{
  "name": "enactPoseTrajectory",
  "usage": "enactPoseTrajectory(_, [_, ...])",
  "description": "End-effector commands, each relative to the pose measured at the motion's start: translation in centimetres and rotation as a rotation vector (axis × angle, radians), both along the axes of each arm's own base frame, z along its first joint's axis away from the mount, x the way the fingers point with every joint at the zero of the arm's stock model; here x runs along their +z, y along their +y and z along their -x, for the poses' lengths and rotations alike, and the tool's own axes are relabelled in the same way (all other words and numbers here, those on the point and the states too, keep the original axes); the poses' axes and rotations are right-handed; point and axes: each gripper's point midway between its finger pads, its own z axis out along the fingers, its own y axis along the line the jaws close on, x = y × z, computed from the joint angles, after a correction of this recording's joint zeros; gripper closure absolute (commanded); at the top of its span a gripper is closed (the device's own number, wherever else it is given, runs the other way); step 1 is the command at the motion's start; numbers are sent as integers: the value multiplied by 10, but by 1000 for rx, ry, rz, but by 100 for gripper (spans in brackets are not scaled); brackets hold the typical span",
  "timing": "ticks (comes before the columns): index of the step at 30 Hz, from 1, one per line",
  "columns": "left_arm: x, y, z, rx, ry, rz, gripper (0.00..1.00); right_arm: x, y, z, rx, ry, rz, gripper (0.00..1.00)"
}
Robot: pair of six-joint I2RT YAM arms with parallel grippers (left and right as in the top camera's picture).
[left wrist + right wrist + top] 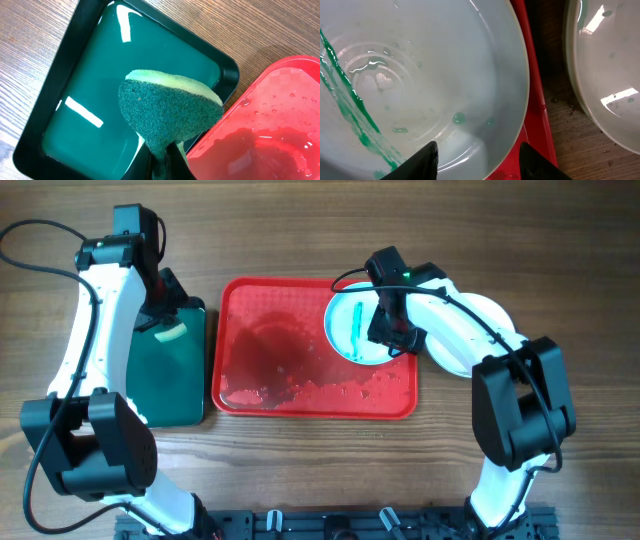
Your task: Clean dirty plates on tray and stack at the side
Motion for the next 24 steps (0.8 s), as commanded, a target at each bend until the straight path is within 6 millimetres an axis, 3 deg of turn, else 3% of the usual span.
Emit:
enactPoseTrajectory(1, [-3,0,0,17,7,8,96,-20,-2,5,-2,65,-35,49])
enactPoseTrajectory(5, [-3,0,2,17,11,8,96,-22,-6,9,-25,103,-63,59])
enactPoseTrajectory(6, [-3,0,1,17,11,8,96,-24,-5,8,-8,102,-68,67])
enactPoseTrajectory(7, [-3,0,2,17,11,8,96,-25,-3,7,4,102,-77,84])
enactPoseTrajectory(8, [-3,0,2,17,11,8,96,-27,-2,8,9,106,-79,93])
enactPoseTrajectory(9, [-3,0,2,17,11,8,96,-28,0,8,29,109,-93,96])
enactPoseTrajectory(17, [-3,0,2,17,11,9,96,-21,48,18,240,118,-189,96])
enactPoseTrajectory(18, [-3,0,2,17,11,9,96,-15,50,14,247,107,-189,94])
enactPoseTrajectory(20, [-3,0,2,17,11,9,96,-4,42,-5,280,57,-180,81])
enactPoseTrajectory(23, [-3,0,1,17,10,8,96,3,46,-42,468,-76,-258,63])
enactPoseTrajectory(24, [-3,0,1,17,7,8,96,0,47,-47,495,-94,-256,63])
